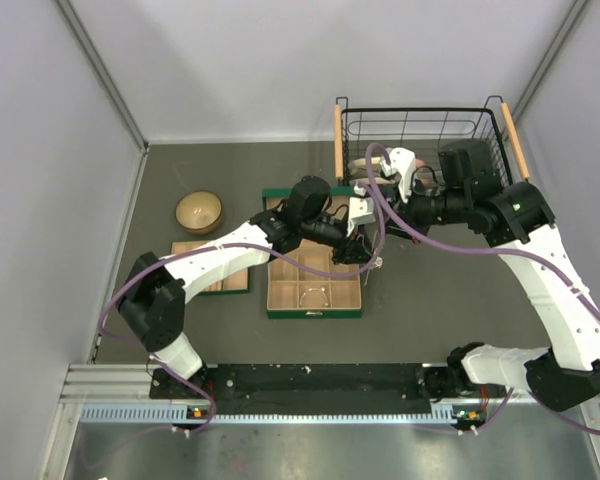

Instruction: Organize the mixed jewelry

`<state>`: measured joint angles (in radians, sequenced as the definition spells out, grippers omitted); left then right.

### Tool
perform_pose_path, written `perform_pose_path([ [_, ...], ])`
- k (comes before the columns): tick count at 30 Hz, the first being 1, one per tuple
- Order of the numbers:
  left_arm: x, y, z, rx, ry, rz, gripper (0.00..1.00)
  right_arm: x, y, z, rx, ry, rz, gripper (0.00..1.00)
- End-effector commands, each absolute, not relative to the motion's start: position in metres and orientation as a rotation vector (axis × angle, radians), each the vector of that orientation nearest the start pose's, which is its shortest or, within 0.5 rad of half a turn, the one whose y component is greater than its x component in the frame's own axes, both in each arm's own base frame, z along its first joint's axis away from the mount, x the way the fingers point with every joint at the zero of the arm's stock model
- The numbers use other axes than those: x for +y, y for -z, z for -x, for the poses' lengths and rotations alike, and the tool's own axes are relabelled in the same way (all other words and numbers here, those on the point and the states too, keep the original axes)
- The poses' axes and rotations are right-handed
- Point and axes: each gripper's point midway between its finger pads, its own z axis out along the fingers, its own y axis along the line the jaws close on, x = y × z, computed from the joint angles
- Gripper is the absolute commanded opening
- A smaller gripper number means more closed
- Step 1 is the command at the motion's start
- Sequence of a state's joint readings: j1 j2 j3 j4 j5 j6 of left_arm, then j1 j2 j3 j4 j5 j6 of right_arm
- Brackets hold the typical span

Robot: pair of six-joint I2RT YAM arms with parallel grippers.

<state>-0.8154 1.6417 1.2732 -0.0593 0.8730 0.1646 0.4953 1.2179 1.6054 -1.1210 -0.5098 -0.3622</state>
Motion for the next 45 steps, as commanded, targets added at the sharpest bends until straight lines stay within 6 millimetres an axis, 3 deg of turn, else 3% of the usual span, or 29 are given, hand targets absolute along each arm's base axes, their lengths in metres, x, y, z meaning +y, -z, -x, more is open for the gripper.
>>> perform_pose_path([
  [1, -0.422, -0.243, -0.212, 1.388, 1.288, -1.455, 0.21, 0.199, -0.346, -0.211, 1.868, -0.638, 1.166, 0.0],
  [8, -0.419, -0.236, -0.209, 1.396, 1.28, -1.476, 0.21, 0.196, -0.346, -0.212, 1.863, -0.619, 1.168, 0.0],
  [16, -0.416, -0.233, -0.212, 1.387, 1.235, -1.498, 0.34, 0.195, -0.345, -0.211, 1.863, -0.608, 1.169, 0.0],
  [22, -0.416, -0.229, -0.215, 1.392, 1.208, -1.501, 0.35, 0.194, -0.345, -0.211, 1.864, -0.603, 1.17, 0.0],
  [25, -0.417, -0.229, -0.217, 1.39, 1.198, -1.502, 0.24, 0.194, -0.344, -0.211, 1.866, -0.603, 1.167, 0.0],
  [40, -0.417, -0.222, -0.219, 1.411, 1.193, -1.513, 0.12, 0.193, -0.343, -0.212, 1.863, -0.592, 1.172, 0.0],
  [45, -0.418, -0.223, -0.219, 1.414, 1.198, -1.513, 0.0, 0.192, -0.341, -0.212, 1.868, -0.586, 1.175, 0.0],
])
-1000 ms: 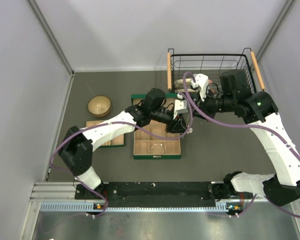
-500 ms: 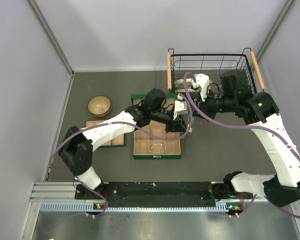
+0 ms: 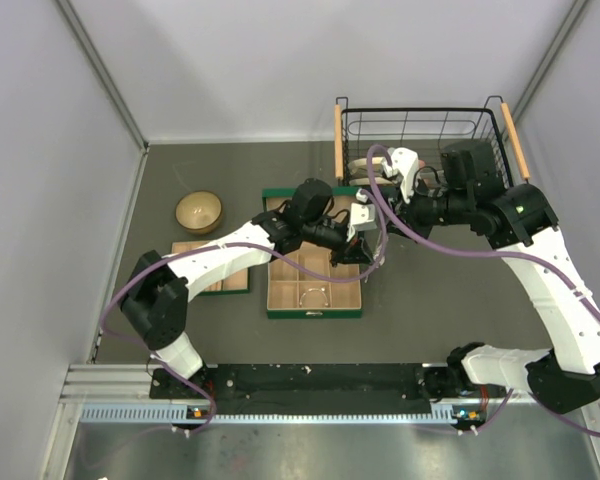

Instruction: Organize the mixed jewelry

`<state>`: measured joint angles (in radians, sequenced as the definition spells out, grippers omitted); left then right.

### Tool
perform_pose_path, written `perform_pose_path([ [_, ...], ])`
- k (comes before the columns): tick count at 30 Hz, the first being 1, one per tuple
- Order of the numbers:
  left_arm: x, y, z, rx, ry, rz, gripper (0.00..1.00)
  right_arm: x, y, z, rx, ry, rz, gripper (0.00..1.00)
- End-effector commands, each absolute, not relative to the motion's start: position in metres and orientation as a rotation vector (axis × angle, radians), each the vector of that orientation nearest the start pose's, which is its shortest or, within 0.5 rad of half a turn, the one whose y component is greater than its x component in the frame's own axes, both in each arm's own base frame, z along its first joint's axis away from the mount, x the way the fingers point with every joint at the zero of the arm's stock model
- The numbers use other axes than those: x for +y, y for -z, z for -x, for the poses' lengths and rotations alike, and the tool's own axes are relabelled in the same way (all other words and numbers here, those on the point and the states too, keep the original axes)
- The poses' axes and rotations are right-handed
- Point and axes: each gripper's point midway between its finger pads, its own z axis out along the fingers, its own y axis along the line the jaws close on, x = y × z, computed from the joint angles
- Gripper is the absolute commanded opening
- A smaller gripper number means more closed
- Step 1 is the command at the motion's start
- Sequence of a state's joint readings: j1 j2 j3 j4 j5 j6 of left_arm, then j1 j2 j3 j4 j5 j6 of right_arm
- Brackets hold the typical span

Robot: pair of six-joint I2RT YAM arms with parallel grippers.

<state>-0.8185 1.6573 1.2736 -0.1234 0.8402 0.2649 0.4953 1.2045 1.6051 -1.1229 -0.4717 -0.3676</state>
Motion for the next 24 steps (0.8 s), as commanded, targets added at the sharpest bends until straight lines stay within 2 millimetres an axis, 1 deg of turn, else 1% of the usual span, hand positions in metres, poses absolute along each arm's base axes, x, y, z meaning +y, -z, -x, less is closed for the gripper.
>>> perform_pose_path([
  [1, -0.418, -0.221, -0.219, 1.419, 1.199, -1.514, 0.0, 0.192, -0.341, -0.213, 1.866, -0.583, 1.175, 0.0],
  [7, -0.417, -0.222, -0.22, 1.427, 1.192, -1.5, 0.0, 0.191, -0.339, -0.213, 1.869, -0.576, 1.179, 0.0],
  [10, -0.416, -0.228, -0.223, 1.433, 1.186, -1.481, 0.0, 0.189, -0.336, -0.213, 1.876, -0.567, 1.18, 0.0],
  [17, -0.406, -0.253, -0.234, 1.421, 1.157, -1.421, 0.0, 0.187, -0.326, -0.209, 1.89, -0.566, 1.196, 0.0],
  [24, -0.393, -0.27, -0.24, 1.433, 1.124, -1.376, 0.0, 0.19, -0.312, -0.209, 1.918, -0.595, 1.217, 0.0],
])
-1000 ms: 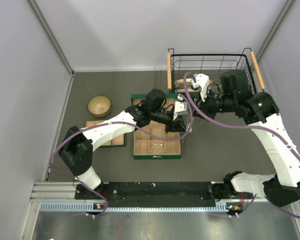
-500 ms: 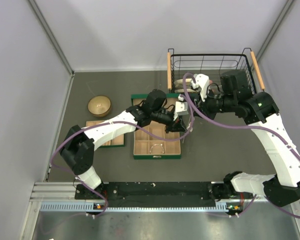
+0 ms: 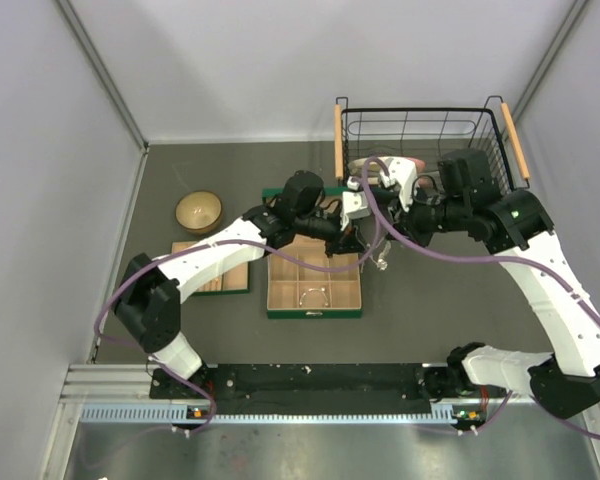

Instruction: Organize the mixed jewelry

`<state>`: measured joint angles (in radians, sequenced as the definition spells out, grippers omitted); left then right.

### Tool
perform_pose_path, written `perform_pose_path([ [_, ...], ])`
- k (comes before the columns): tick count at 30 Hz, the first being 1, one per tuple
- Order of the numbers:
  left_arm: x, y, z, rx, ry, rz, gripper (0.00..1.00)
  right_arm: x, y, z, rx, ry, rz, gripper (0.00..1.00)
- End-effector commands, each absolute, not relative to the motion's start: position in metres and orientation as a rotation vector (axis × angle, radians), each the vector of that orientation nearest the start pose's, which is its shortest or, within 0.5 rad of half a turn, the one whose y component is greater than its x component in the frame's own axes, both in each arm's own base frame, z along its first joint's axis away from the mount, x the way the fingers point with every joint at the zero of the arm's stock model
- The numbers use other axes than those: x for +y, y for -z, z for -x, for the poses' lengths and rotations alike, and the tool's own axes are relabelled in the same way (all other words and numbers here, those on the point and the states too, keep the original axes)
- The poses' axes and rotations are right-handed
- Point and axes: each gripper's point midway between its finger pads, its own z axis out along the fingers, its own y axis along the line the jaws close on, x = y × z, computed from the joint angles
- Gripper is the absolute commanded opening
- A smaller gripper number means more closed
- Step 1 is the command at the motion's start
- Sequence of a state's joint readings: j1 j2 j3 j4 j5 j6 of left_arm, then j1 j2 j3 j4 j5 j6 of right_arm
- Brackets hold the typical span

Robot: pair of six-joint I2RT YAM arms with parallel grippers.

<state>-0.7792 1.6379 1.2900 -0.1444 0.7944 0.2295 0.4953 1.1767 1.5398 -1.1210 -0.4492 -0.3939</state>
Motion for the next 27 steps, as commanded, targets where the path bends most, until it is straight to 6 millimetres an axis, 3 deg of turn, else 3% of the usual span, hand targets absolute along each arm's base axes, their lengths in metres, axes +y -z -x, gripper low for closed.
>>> perform_pose_path([
  [1, -0.391, -0.271, -0.24, 1.434, 1.119, -1.371, 0.0, 0.191, -0.31, -0.21, 1.918, -0.594, 1.218, 0.0],
  [8, -0.374, -0.278, -0.242, 1.444, 1.098, -1.337, 0.0, 0.196, -0.301, -0.222, 1.933, -0.592, 1.201, 0.0],
  [13, -0.361, -0.272, -0.244, 1.486, 1.083, -1.337, 0.0, 0.201, -0.289, -0.235, 1.961, -0.582, 1.188, 0.0],
  [27, -0.319, -0.264, -0.266, 1.57, 0.987, -1.264, 0.0, 0.228, -0.268, -0.286, 1.981, -0.549, 1.099, 0.0],
])
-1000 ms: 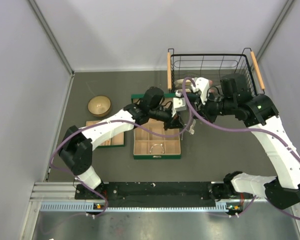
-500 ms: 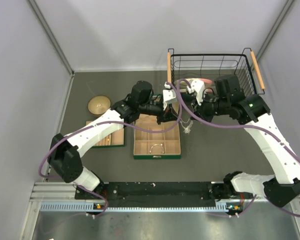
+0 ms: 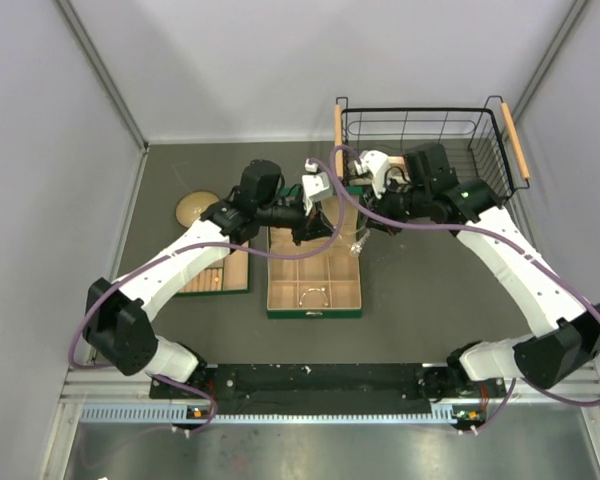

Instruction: Organize the mixed jewelry

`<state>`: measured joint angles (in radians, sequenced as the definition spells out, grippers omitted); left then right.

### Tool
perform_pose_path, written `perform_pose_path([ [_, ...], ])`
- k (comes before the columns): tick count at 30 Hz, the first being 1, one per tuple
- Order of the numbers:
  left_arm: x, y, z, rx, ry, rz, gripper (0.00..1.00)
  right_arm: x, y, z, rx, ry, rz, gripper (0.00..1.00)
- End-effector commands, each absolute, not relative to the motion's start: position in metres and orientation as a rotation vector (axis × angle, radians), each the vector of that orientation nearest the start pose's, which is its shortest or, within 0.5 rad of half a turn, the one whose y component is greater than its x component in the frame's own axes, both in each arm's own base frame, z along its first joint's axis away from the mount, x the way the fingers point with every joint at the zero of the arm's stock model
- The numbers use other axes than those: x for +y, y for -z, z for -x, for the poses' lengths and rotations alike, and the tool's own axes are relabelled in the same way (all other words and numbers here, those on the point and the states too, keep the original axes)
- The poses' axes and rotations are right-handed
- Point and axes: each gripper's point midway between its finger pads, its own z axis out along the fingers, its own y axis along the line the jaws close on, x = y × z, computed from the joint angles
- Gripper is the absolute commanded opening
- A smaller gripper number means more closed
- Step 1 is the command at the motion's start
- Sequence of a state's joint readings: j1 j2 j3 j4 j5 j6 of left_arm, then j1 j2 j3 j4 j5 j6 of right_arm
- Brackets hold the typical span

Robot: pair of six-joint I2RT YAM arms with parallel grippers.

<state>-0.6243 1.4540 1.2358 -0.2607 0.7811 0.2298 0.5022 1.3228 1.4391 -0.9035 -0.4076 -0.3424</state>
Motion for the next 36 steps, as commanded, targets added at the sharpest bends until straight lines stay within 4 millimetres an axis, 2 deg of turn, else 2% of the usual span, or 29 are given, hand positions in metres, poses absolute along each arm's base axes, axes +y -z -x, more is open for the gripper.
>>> perform_pose_path([
  [1, -0.316, -0.263, -0.269, 1.582, 0.977, -1.256, 0.0, 0.23, -0.268, -0.289, 1.981, -0.547, 1.084, 0.0],
  [11, -0.29, -0.249, -0.3, 1.644, 0.84, -1.216, 0.0, 0.253, -0.252, -0.319, 1.975, -0.5, 1.034, 0.0],
  [23, -0.263, -0.237, -0.342, 1.724, 0.646, -1.095, 0.0, 0.265, -0.246, -0.346, 1.957, -0.421, 0.973, 0.0],
  [36, -0.264, -0.225, -0.373, 1.768, 0.577, -1.034, 0.0, 0.264, -0.241, -0.362, 1.946, -0.371, 0.916, 0.0],
])
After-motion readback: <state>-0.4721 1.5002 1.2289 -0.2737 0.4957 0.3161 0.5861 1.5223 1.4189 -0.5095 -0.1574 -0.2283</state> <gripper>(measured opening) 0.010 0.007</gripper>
